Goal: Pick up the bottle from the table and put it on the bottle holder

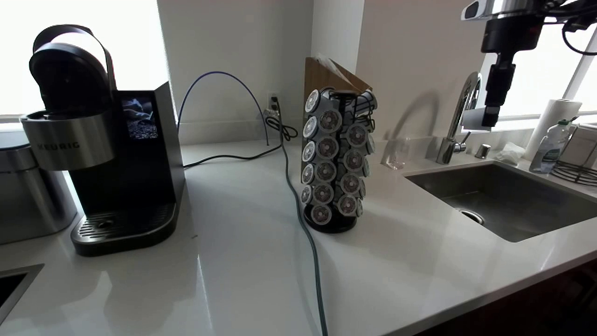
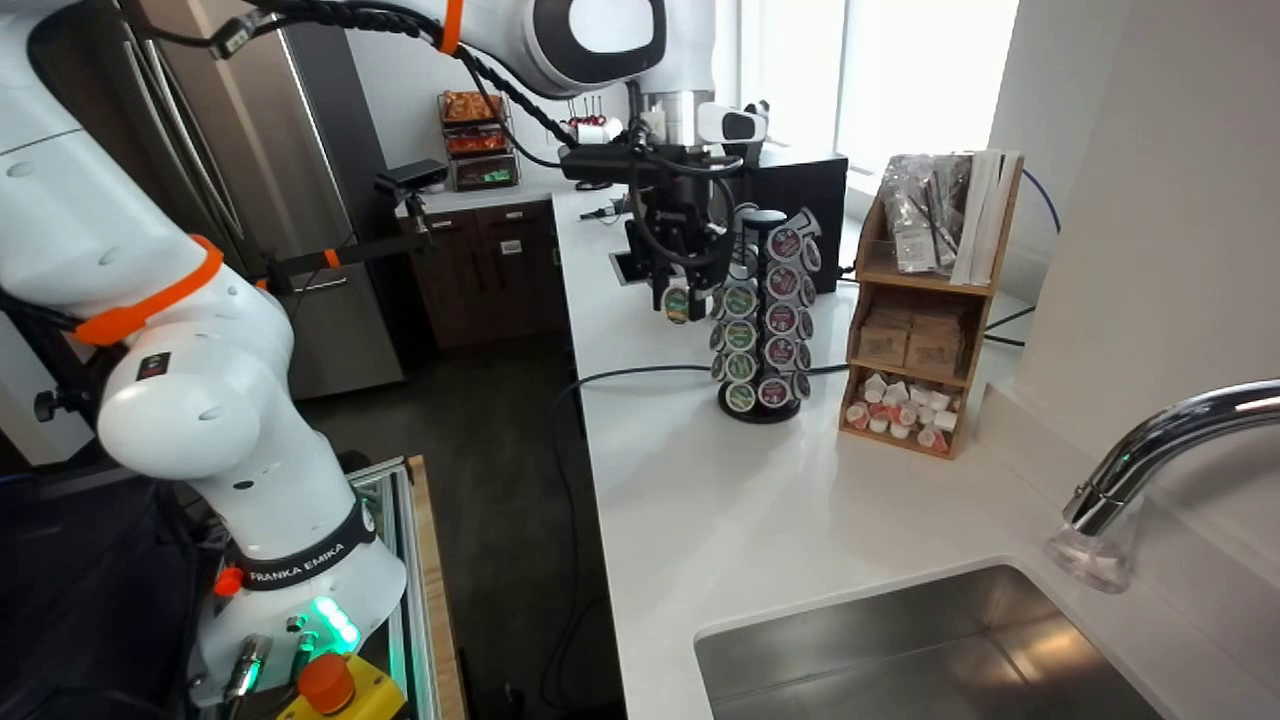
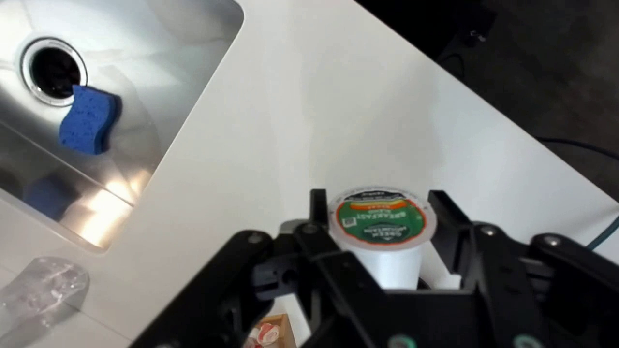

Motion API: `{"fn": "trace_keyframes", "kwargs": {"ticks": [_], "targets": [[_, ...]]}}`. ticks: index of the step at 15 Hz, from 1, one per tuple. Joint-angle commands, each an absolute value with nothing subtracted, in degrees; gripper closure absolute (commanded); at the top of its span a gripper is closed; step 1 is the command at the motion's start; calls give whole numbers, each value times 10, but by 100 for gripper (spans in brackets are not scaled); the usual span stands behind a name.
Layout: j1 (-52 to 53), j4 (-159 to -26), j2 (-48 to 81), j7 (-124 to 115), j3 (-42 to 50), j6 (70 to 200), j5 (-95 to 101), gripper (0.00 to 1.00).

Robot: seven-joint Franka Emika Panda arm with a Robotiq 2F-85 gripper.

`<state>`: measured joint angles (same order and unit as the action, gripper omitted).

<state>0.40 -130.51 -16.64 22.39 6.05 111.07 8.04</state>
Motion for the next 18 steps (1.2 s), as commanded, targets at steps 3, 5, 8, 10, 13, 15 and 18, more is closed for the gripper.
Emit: {"fn": "trace_keyframes", "kwargs": {"ticks": [3, 5, 8, 10, 13, 15, 18], "targets": [[12, -1217, -44, 213, 31, 1190, 73, 71], [5, -1237, -63, 222, 27, 1183, 78, 46], [5, -1220, -44, 218, 24, 1187, 78, 46], [9, -1216, -40, 239, 22, 1196, 72, 71], [14, -1195, -26, 273, 14, 1208, 63, 71], [17, -1181, -18, 295, 7, 1215, 59, 71], [20, -1165, -7, 330, 0, 1206, 46, 71]]}}
